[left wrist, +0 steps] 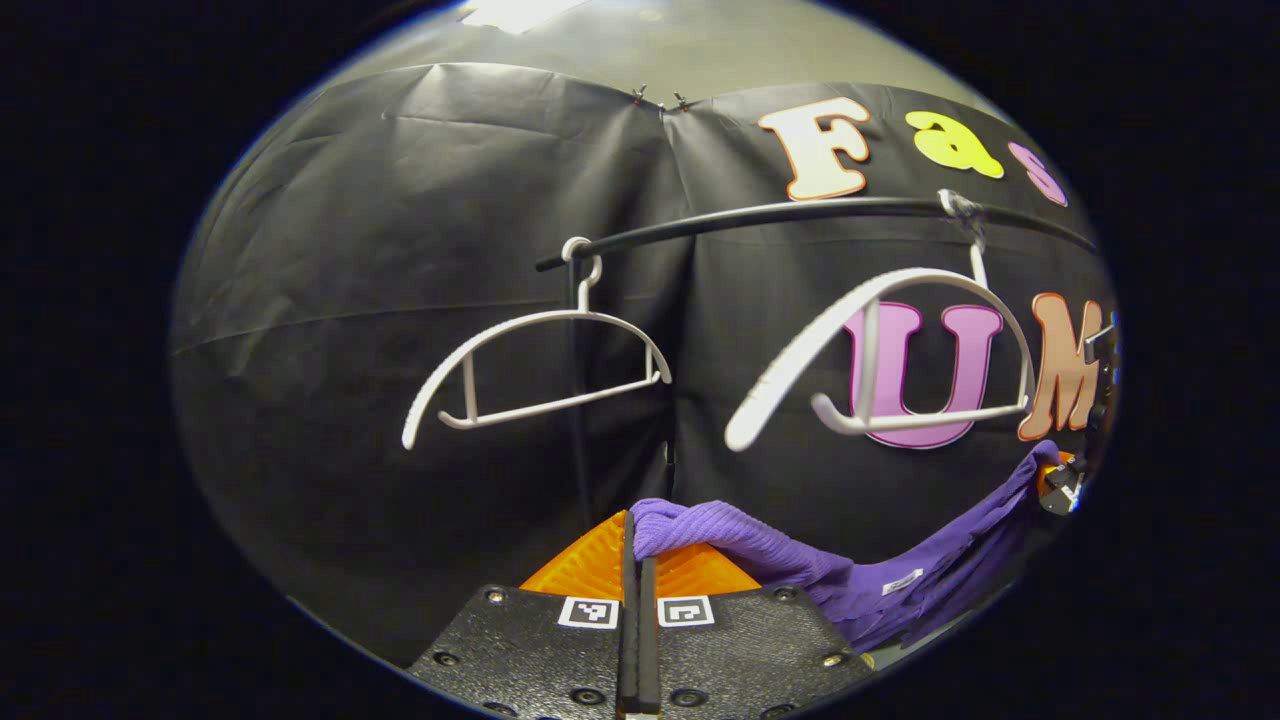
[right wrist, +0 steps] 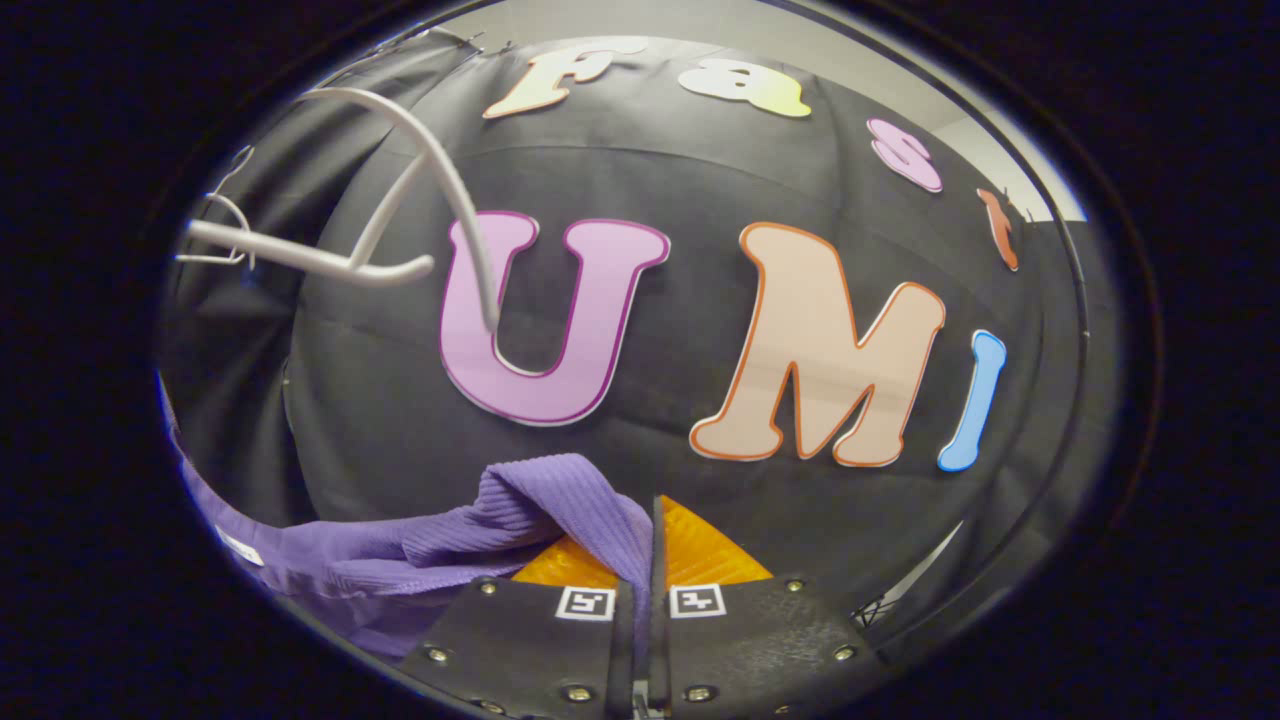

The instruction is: Grasp the clothes on the hanger with both hands and then place them into the laundry hamper below.

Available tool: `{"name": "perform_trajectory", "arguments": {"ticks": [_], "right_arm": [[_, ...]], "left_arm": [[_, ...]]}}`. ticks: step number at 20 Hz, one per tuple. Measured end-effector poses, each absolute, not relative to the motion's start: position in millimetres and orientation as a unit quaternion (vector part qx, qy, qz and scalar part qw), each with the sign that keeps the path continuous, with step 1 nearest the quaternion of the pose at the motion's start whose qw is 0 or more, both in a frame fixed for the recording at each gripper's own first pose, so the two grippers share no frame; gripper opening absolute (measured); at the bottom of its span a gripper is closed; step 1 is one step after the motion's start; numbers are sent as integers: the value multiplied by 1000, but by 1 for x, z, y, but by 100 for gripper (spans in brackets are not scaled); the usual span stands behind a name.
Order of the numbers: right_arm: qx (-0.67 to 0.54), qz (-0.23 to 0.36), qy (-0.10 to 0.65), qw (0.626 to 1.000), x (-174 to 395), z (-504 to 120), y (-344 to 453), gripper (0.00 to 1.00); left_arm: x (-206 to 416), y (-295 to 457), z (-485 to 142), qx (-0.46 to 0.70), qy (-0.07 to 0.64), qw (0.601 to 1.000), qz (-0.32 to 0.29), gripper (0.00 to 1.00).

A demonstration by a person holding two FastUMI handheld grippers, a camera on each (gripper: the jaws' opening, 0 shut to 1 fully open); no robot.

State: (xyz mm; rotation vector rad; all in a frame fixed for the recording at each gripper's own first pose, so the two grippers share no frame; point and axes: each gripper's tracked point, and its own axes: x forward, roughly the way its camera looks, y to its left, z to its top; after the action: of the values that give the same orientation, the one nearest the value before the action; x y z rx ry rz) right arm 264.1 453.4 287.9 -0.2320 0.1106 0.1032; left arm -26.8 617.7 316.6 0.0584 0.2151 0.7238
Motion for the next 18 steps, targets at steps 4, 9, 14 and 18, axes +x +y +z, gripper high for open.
{"name": "perform_trajectory", "arguments": {"ticks": [4,9,14,18], "right_arm": [[-119,72,73,988,238,266,457,5],[-116,96,82,985,211,261,468,6],[-92,122,86,984,187,268,486,6],[-93,144,83,982,172,274,499,6]], "left_arm": [[-14,592,295,39,124,939,317,0],[4,555,278,46,139,953,265,0],[26,527,260,44,150,964,216,0],[45,504,240,32,169,970,173,0]]}}
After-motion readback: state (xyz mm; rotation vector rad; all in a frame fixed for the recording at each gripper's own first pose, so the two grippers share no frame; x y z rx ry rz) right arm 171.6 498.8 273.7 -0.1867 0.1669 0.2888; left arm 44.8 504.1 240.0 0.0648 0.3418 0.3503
